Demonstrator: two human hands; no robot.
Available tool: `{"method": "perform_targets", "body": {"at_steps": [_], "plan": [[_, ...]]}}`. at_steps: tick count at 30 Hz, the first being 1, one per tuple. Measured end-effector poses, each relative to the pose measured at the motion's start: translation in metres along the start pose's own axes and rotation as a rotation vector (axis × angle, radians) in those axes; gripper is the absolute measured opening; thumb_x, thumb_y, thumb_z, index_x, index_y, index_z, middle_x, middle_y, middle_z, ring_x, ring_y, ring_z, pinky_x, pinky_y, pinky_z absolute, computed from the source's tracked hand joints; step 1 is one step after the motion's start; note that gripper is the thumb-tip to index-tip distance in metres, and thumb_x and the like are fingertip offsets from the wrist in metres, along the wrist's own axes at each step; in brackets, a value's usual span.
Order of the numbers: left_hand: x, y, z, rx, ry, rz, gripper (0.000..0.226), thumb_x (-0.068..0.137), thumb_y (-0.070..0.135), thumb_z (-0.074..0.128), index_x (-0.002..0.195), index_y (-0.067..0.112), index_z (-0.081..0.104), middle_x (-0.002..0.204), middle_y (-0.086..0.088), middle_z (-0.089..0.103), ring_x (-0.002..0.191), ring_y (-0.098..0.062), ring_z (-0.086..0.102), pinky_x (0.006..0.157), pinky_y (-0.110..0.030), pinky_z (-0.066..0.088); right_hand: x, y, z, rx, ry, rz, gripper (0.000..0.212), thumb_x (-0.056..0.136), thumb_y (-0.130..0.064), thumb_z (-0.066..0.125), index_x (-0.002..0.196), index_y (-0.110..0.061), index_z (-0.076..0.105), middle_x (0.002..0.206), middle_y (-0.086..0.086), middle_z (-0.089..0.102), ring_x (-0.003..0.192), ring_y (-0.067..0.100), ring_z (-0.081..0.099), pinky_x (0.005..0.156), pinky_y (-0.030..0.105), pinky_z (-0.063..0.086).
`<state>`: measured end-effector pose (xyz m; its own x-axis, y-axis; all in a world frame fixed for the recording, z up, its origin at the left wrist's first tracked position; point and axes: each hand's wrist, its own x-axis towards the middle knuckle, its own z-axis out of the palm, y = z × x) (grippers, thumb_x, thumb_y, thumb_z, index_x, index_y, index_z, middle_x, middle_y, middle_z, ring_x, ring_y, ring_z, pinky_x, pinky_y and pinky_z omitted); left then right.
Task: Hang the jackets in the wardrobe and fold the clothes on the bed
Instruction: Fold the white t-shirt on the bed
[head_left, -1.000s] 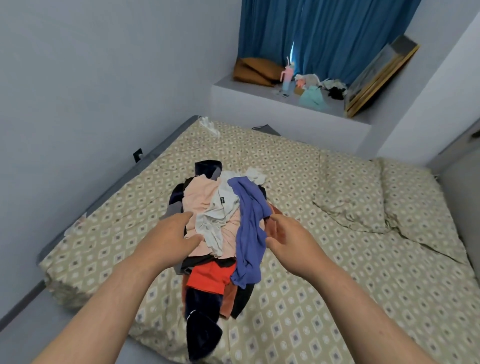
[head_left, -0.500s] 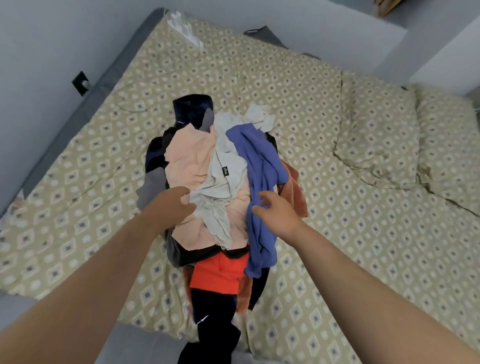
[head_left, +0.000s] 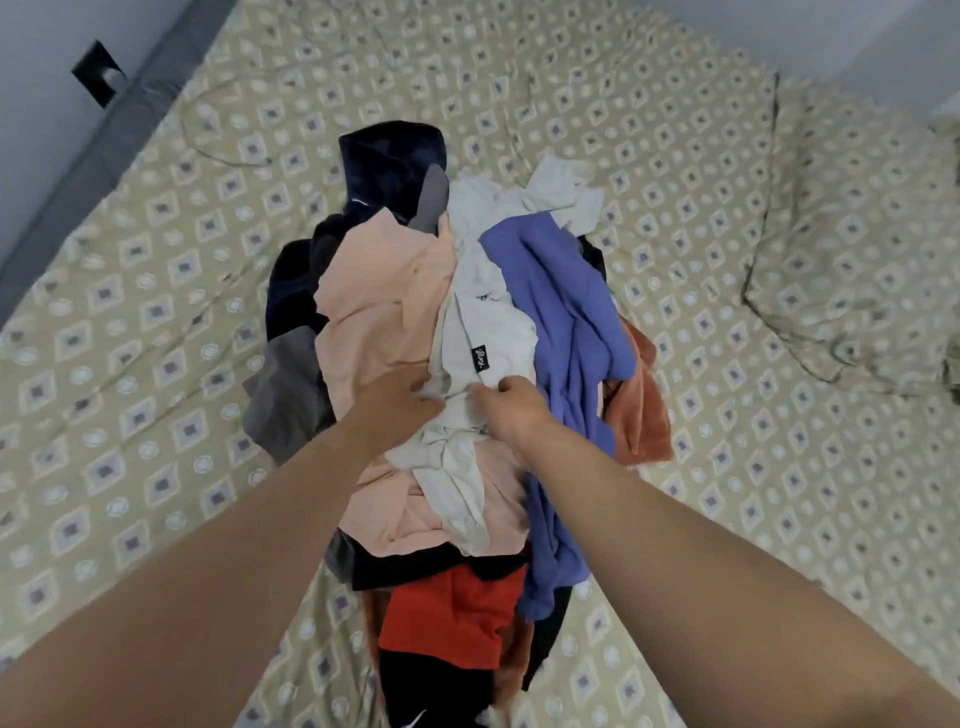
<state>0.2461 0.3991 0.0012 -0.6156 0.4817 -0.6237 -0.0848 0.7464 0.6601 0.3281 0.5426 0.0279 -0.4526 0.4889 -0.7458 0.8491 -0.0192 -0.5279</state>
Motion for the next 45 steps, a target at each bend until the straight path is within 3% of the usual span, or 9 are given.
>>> {"method": "perform_targets", "body": {"at_steps": [3, 7, 13, 19, 23, 26, 34, 40, 45], "plan": [[0.006, 0.003, 0.007, 0.073, 0.041, 0.044, 0.008, 0.088, 0.033, 0.064, 0.086, 0.027, 0.060, 0.077, 0.012, 0.058, 0.076, -0.007, 0.056, 0.074, -0.028, 0.043, 0.005, 0.002, 0.001, 0.069, 0.094, -0.024, 0.025, 0.094, -0.024, 0.057, 0.075, -0.013, 0.046, 0.077, 0.003, 0.050, 0.075, 0.022, 0.048, 0.068, 0.031, 0.042], [0.005, 0.009, 0.013, 0.114, 0.091, 0.091, 0.040, 0.091, 0.019, 0.055, 0.057, 0.019, 0.033, 0.054, 0.006, 0.038, 0.058, -0.015, 0.041, 0.057, -0.030, 0.029, -0.008, 0.001, -0.014, 0.342, 0.112, -0.021, 0.010, 0.096, -0.019, 0.051, 0.093, -0.011, 0.056, 0.096, 0.014, 0.064, 0.085, 0.029, 0.060, 0.085, 0.048, 0.054], [-0.022, 0.030, -0.006, -0.593, 0.311, -0.083, 0.034, 0.093, 0.014, 0.048, 0.061, 0.023, 0.040, 0.054, 0.008, 0.038, 0.056, -0.012, 0.037, 0.055, -0.027, 0.032, -0.053, -0.005, -0.074, 0.662, 0.087, -0.014, 0.013, 0.103, -0.016, 0.047, 0.100, -0.013, 0.058, 0.100, 0.011, 0.066, 0.086, 0.024, 0.062, 0.070, 0.037, 0.050], [-0.089, 0.064, -0.028, -0.956, 0.305, -0.051, 0.019, 0.098, 0.020, 0.045, 0.093, 0.017, 0.064, 0.100, -0.011, 0.063, 0.095, -0.028, 0.060, 0.079, -0.040, 0.045, -0.124, 0.003, -0.124, 0.482, 0.039, -0.162, 0.021, 0.100, -0.021, 0.051, 0.102, -0.004, 0.062, 0.091, 0.013, 0.066, 0.079, 0.023, 0.061, 0.070, 0.037, 0.047], [-0.161, 0.085, -0.040, -1.006, 0.281, 0.065, 0.010, 0.097, 0.016, 0.059, 0.103, 0.013, 0.067, 0.096, -0.006, 0.075, 0.083, -0.022, 0.073, 0.062, -0.034, 0.057, -0.181, 0.015, -0.163, 0.380, 0.074, -0.265, 0.005, 0.090, -0.020, 0.064, 0.087, -0.017, 0.066, 0.087, 0.007, 0.069, 0.073, 0.020, 0.062, 0.066, 0.033, 0.047], [-0.220, 0.104, -0.047, -0.996, 0.270, 0.111, 0.015, 0.096, 0.007, 0.058, 0.110, 0.008, 0.063, 0.103, -0.015, 0.073, 0.089, -0.026, 0.072, 0.070, -0.041, 0.057, -0.223, 0.026, -0.200, 0.413, 0.089, -0.305, 0.016, 0.085, -0.011, 0.067, 0.079, -0.026, 0.068, 0.080, -0.003, 0.073, 0.063, 0.014, 0.067, 0.051, 0.027, 0.048], [-0.359, 0.211, -0.002, -0.926, 0.272, 0.351, 0.016, 0.092, -0.003, 0.058, 0.091, 0.013, 0.060, 0.077, -0.009, 0.073, 0.066, -0.022, 0.069, 0.056, -0.034, 0.057, -0.353, 0.049, -0.301, 0.403, 0.193, -0.625, 0.019, 0.092, -0.017, 0.066, 0.078, -0.029, 0.073, 0.085, 0.005, 0.073, 0.076, 0.020, 0.065, 0.070, 0.034, 0.050], [-0.440, 0.284, 0.040, -0.920, 0.360, 0.558, 0.014, 0.096, 0.007, 0.058, 0.087, 0.018, 0.059, 0.076, -0.003, 0.069, 0.065, -0.016, 0.065, 0.066, -0.034, 0.054, -0.440, 0.080, -0.381, 0.315, 0.319, -0.883, 0.019, 0.097, -0.017, 0.061, 0.090, -0.031, 0.073, 0.082, -0.019, 0.073, 0.076, -0.009, 0.063, 0.067, 0.006, 0.044], [-0.495, 0.361, 0.073, -1.009, 0.215, 0.709, 0.021, 0.100, 0.004, 0.046, 0.082, 0.013, 0.052, 0.065, -0.003, 0.062, 0.054, -0.012, 0.062, 0.050, -0.025, 0.055, -0.500, 0.105, -0.432, 0.230, 0.347, -0.961, 0.010, 0.090, -0.026, 0.073, 0.080, -0.025, 0.071, 0.080, -0.016, 0.069, 0.073, -0.010, 0.059, 0.069, 0.009, 0.044]]}}
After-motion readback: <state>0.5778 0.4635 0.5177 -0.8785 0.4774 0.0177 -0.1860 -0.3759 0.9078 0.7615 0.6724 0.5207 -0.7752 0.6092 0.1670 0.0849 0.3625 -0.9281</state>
